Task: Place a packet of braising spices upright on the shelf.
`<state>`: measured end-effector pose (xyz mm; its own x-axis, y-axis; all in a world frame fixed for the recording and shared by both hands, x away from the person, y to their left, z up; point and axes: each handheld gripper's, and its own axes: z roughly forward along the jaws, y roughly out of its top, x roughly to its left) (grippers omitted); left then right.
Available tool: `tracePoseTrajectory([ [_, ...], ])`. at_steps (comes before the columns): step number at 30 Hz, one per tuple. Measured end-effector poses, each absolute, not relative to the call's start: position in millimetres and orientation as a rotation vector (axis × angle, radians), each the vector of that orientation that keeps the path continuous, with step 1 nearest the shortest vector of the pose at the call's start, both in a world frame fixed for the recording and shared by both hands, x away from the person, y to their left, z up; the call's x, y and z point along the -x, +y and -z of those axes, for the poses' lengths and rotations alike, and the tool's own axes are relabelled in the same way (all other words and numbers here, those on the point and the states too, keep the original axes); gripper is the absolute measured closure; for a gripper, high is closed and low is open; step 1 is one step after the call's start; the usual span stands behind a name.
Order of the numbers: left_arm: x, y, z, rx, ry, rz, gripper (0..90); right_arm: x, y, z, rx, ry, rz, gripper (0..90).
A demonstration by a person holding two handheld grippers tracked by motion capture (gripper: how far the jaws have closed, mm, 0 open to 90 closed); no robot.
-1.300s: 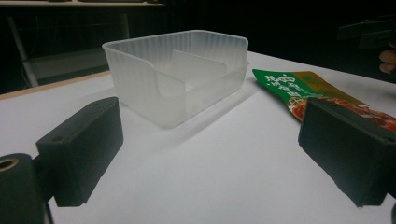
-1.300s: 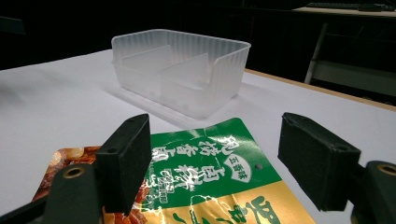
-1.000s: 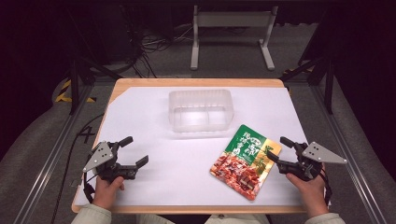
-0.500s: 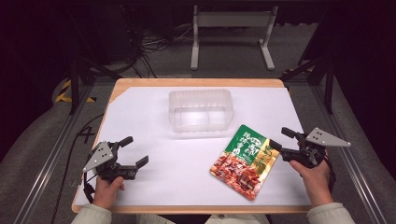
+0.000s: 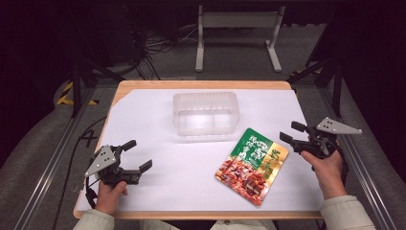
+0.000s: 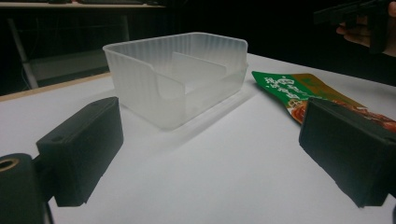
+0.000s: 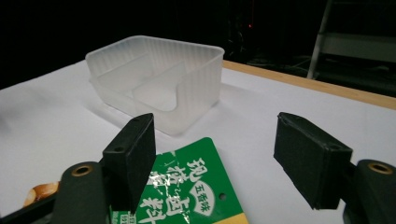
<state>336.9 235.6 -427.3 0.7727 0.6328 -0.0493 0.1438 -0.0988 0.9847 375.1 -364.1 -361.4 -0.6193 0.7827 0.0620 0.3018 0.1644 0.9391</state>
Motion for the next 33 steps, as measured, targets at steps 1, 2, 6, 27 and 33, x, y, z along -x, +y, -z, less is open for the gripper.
tracePoseTrajectory([
  [1,-336.8,235.6,427.3,-1.648,0.628,-0.459,7.1,-377.4,-364.5,360.1,-1.039,2.019,-1.447,27.9],
  [2,-336.8,235.6,427.3,-1.648,0.628,-0.459,7.1,-377.4,-364.5,360.1,-1.039,2.019,-1.447,27.9],
  [6,-337.0,235.6,427.3,-1.646,0.628,-0.459,7.1,-389.6,-364.8,353.0,-1.063,2.1,-1.391,29.2],
  [27,-337.2,235.8,426.8,-1.647,0.623,-0.466,7.1,-422.8,-356.4,353.8,-1.231,2.443,-1.059,36.0],
  [33,-337.3,235.6,426.8,-1.651,0.624,-0.461,7.1,-430.3,-358.6,365.3,-1.288,2.489,-0.995,34.7],
])
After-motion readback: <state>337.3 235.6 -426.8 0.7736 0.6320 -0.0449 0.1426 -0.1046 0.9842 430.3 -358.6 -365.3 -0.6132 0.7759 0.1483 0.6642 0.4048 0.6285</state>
